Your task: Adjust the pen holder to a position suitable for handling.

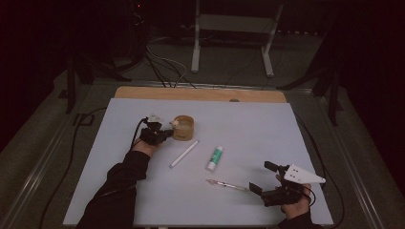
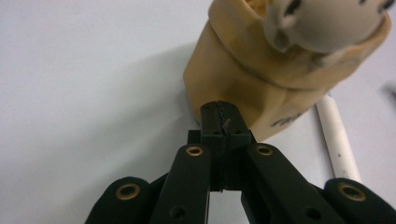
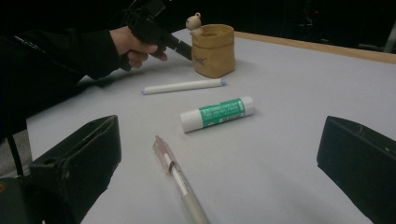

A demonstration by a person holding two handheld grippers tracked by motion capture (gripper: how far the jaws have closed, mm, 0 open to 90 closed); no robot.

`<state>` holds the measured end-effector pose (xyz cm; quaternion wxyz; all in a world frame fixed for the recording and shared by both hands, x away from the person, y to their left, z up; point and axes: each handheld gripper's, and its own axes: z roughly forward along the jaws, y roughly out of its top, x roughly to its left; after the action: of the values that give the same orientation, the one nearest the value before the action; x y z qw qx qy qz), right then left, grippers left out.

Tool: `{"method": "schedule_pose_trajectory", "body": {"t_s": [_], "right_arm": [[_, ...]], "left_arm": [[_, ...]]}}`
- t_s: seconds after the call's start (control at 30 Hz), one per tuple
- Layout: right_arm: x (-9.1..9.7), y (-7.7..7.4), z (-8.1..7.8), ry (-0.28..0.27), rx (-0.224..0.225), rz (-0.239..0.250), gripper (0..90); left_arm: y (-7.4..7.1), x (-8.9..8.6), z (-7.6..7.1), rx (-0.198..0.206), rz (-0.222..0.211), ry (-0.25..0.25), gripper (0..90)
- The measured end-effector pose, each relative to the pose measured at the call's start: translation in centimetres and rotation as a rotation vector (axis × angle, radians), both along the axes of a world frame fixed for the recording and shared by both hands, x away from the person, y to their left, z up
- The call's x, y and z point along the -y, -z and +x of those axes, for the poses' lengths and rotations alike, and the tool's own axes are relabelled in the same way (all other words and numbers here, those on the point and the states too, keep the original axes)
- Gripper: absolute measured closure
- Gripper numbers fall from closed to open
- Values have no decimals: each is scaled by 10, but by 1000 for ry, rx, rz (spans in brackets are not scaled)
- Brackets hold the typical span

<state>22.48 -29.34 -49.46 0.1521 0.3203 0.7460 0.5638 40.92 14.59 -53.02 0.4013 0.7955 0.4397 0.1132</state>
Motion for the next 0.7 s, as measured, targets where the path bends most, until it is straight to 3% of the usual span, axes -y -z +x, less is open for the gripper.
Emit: {"method": "schedule_pose_trajectory", "body": {"t_s": [0.3,0.7], "right_arm": [[-1,0,0,0,-3,-1,0],[-1,1,0,-1,-2,-6,0]], "left_arm": [[-1,0,-4,-9,12,27,900],[0,5,-5,-10,-15,43,900]]}}
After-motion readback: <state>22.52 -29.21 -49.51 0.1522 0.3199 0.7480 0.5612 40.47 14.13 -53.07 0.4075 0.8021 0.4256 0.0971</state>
